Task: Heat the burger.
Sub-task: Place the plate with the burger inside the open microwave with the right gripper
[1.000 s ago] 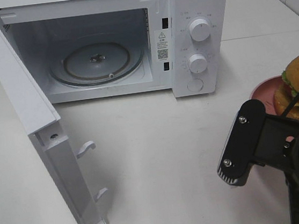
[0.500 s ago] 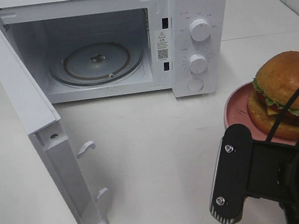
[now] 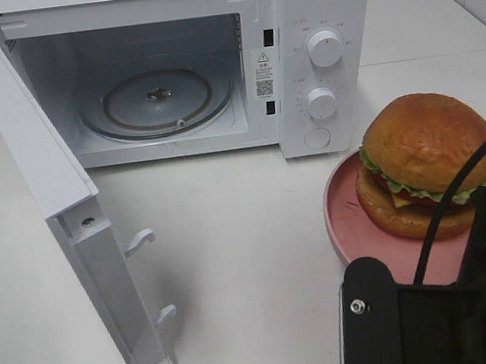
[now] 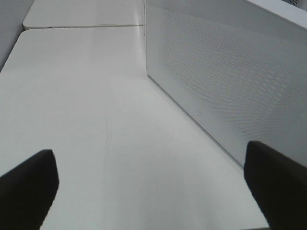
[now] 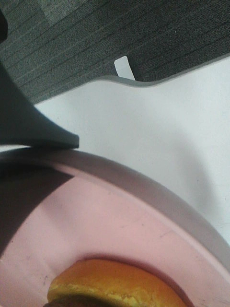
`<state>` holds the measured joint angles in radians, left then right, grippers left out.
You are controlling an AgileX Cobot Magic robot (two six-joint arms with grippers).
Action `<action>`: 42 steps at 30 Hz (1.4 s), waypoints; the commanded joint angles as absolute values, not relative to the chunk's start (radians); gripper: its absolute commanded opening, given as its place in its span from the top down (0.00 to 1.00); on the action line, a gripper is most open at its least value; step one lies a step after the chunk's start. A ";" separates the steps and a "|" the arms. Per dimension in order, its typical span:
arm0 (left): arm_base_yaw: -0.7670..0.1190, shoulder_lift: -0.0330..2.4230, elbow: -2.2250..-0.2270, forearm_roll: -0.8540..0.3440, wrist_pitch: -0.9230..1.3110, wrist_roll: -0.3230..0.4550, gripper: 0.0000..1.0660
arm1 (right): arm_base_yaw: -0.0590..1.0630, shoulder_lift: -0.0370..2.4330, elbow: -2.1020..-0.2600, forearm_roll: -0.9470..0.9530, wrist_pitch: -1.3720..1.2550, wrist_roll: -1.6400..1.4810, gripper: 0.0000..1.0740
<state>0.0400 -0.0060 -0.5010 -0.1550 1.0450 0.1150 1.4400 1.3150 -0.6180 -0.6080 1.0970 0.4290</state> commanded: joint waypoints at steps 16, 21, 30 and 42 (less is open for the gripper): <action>0.042 -0.027 -0.497 -0.159 1.038 0.118 0.03 | 1.448 1.304 -0.619 -0.783 1.014 0.280 0.98; 0.042 -0.027 -0.497 -0.159 1.038 0.118 0.03 | 1.448 1.304 -0.619 -0.784 0.969 0.213 0.97; 0.042 -0.027 -0.497 -0.159 1.038 0.118 0.03 | 1.448 1.304 -0.619 -0.817 0.905 0.181 0.98; 0.042 -0.027 -0.497 -0.159 1.038 0.118 0.03 | 1.442 1.304 -0.619 -0.861 0.894 0.167 0.98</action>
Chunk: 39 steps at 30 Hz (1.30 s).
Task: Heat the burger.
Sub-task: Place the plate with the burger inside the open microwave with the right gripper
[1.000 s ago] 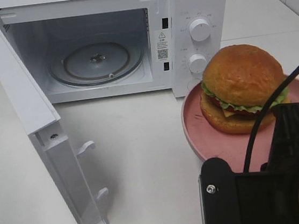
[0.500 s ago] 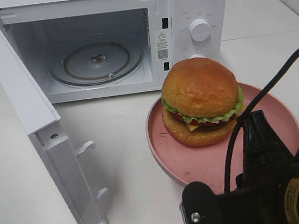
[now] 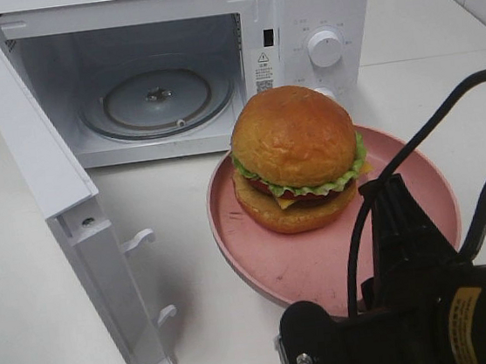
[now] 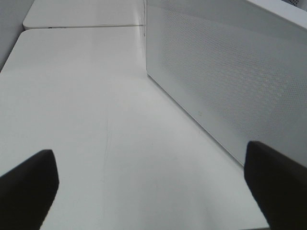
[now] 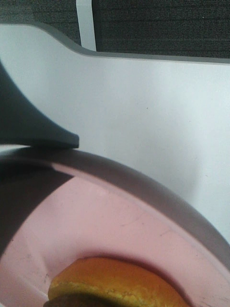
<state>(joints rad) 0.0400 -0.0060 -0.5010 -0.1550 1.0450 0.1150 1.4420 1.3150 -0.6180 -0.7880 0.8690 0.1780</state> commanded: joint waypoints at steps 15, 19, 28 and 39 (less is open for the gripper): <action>0.042 -0.027 -0.497 -0.159 1.038 0.118 0.03 | 1.300 1.304 -0.617 -0.887 0.733 -0.021 0.98; 0.042 -0.027 -0.497 -0.159 1.038 0.118 0.03 | 1.240 1.304 -0.617 -0.887 0.674 -0.093 0.99; 0.042 -0.027 -0.497 -0.159 1.038 0.118 0.03 | 1.114 1.304 -0.617 -0.885 0.524 -0.245 1.00; 0.042 -0.027 -0.497 -0.159 1.038 0.118 0.03 | 0.963 1.304 -0.617 -0.876 0.418 -0.502 1.00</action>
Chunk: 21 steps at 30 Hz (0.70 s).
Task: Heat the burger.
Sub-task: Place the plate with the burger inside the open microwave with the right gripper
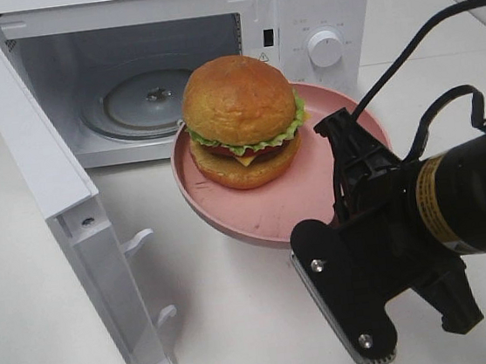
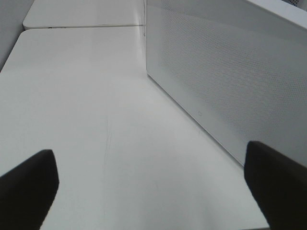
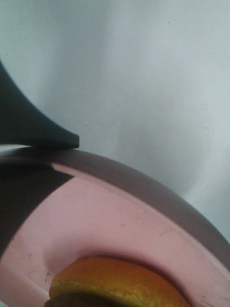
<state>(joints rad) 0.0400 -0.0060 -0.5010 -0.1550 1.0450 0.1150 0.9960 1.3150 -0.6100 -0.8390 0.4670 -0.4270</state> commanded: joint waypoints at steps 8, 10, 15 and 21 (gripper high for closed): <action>0.042 -0.027 -0.497 -0.159 1.038 0.118 0.03 | 0.888 1.304 -0.619 -0.773 0.320 -0.671 1.00; 0.042 -0.027 -0.497 -0.159 1.038 0.118 0.03 | 0.881 1.304 -0.619 -0.749 0.318 -0.696 1.00; 0.042 -0.027 -0.497 -0.159 1.038 0.118 0.03 | 0.839 1.304 -0.619 -0.620 0.319 -0.872 1.00; 0.042 -0.027 -0.497 -0.159 1.038 0.118 0.03 | 0.771 1.304 -0.619 -0.391 0.317 -1.151 1.00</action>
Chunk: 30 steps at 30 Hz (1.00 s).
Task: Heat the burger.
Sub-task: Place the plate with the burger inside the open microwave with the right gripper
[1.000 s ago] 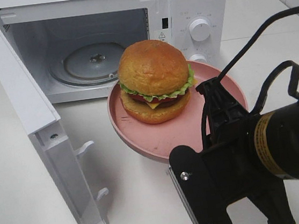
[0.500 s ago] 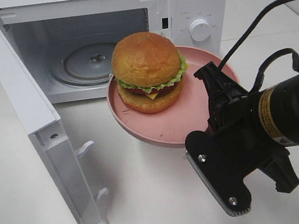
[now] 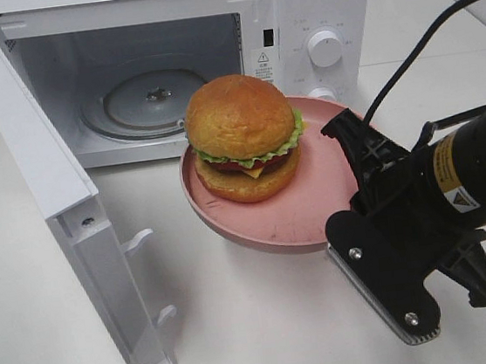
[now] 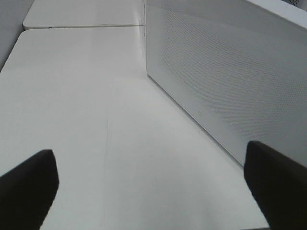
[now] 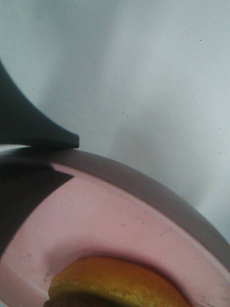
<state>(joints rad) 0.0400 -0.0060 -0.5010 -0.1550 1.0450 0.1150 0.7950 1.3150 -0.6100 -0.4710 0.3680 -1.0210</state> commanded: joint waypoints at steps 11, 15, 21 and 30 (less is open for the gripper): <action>0.042 -0.027 -0.497 -0.159 1.038 0.118 0.03 | 0.730 1.304 -0.659 -0.168 0.322 -1.490 1.00; 0.042 -0.027 -0.497 -0.159 1.038 0.118 0.03 | 0.701 1.304 -0.672 -0.168 0.326 -1.505 1.00; 0.042 -0.027 -0.497 -0.159 1.038 0.118 0.03 | 0.689 1.304 -0.694 -0.177 0.346 -1.501 1.00; 0.042 -0.027 -0.497 -0.159 1.038 0.118 0.03 | 0.689 1.304 -0.694 -0.129 0.315 -1.501 1.00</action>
